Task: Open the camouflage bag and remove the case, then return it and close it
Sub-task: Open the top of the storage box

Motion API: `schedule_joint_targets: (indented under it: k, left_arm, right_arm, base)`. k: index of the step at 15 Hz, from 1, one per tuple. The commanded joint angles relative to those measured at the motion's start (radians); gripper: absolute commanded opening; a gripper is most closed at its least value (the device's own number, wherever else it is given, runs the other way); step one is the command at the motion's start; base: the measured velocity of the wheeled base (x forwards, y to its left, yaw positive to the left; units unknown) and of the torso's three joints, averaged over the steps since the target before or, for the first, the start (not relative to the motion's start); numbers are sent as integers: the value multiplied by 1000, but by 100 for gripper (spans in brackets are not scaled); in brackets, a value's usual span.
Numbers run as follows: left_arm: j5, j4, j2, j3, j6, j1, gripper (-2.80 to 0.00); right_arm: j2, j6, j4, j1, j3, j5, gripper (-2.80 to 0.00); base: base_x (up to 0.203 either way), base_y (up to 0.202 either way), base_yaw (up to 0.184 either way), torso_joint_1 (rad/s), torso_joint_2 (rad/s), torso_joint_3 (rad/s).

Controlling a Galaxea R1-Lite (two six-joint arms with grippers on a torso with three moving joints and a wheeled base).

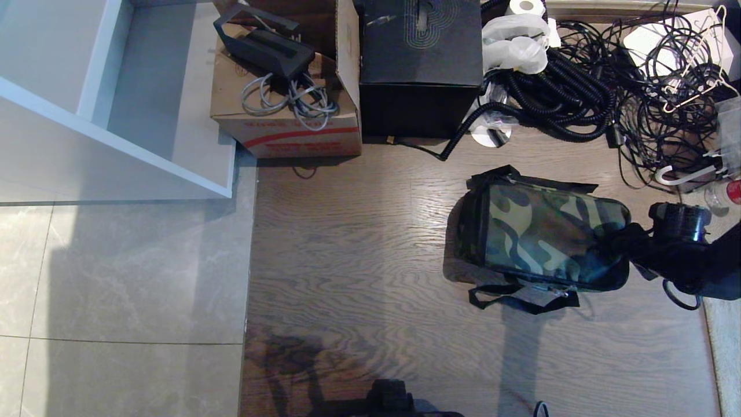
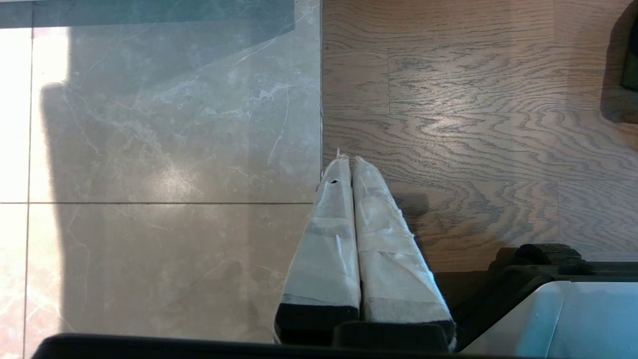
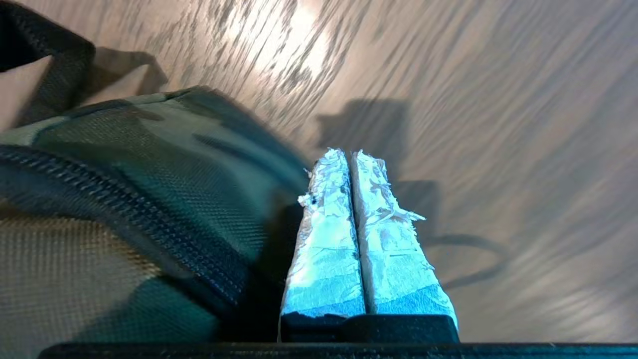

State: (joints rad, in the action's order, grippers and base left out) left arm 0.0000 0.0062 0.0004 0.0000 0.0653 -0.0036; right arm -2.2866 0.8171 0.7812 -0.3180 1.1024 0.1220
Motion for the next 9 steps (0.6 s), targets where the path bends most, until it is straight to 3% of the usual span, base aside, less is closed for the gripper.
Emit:
schedule_joint_targets:
  k: [1, 3, 6, 9]
  left_arm:
    - [0, 0, 0, 0, 1, 1, -280]
    - [0, 0, 0, 0, 1, 1, -280]
    - [0, 0, 0, 0, -1, 1, -280]
    - [0, 0, 0, 0, -1, 1, -280]
  right_arm:
    - [-32, 190, 12, 45, 11, -31, -280]
    - [-15, 283, 11, 96, 9, -77, -280]
    - [22, 387, 15, 161, 12, -83, -280]
    - [79, 403, 5, 236, -13, -88, -280]
  base:
    - [0, 0, 0, 0, 0, 0]
    - [0, 0, 0, 0, 0, 0]
    - [0, 0, 0, 0, 0, 0]
    - [0, 0, 0, 0, 0, 0]
